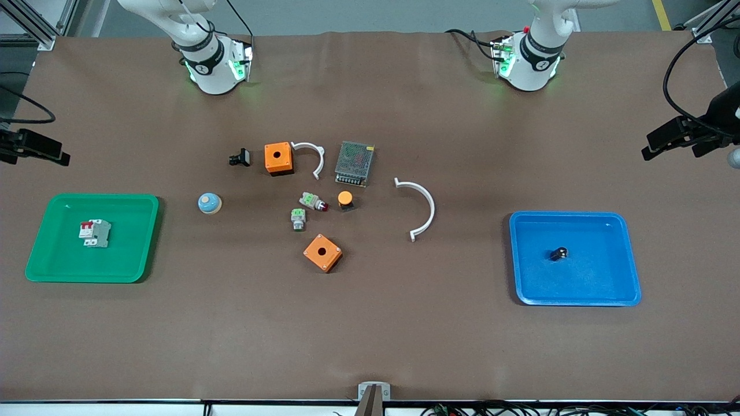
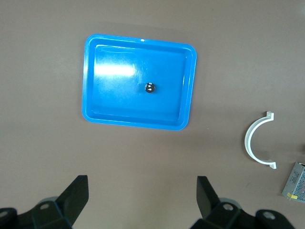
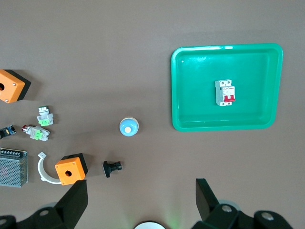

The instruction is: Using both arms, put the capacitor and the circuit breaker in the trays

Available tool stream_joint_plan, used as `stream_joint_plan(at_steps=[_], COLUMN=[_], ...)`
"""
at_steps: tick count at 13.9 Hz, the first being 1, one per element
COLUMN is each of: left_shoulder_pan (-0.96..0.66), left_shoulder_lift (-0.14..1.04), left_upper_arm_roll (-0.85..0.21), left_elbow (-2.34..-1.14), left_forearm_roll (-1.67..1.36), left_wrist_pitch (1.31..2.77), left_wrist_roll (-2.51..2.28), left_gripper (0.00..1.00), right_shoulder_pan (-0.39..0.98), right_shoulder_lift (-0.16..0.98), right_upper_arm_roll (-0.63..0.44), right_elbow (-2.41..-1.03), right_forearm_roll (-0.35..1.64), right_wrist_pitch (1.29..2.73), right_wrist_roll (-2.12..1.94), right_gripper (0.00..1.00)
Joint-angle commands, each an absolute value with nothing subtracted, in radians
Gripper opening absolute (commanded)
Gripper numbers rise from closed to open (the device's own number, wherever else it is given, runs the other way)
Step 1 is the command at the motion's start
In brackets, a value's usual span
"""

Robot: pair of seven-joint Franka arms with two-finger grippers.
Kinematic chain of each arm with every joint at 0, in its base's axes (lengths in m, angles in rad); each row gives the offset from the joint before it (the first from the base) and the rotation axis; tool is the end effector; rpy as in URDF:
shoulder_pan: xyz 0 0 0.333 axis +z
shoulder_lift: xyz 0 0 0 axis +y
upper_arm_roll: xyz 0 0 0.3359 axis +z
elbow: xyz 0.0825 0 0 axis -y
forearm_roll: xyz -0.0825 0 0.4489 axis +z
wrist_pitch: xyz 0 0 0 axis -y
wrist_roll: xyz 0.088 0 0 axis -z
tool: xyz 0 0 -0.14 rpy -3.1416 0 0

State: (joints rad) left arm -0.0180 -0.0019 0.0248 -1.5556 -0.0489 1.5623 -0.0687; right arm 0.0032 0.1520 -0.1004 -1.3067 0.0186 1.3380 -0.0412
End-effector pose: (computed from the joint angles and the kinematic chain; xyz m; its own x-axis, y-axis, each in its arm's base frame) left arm 0.6185 -0.0027 0.6201 0.9972 0.0749 0.0052 0.0746 -0.9960 0.0494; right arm 0.6373 -0.0539 0.6356 0.9915 -0.0517 -0.1194 -0.0530 -0.9986 -0.0082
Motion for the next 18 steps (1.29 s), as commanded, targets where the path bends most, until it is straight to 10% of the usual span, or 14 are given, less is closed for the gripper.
stream_joint_plan(at_steps=[1,18], left_shoulder_pan=[-0.029,-0.028], left_shoulder_lift=[0.008,0.009], left_upper_arm_roll=[0.026,0.021], left_elbow=[-1.499,-1.499], left_forearm_roll=[-0.052,-0.051], left_wrist_pitch=[1.546,1.545], left_wrist_roll=[-0.072,-0.052], left_gripper=[1.0,1.0], right_shoulder_pan=[-0.006,-0.003], right_shoulder_lift=[0.117,-0.041], right_upper_arm_roll=[-0.089,-0.087], right_elbow=[-1.319,-1.456], right_forearm_roll=[0.014,0.017], right_wrist_pitch=[1.324,1.341], right_wrist_roll=[-0.051,-0.051], right_gripper=[1.0,1.0])
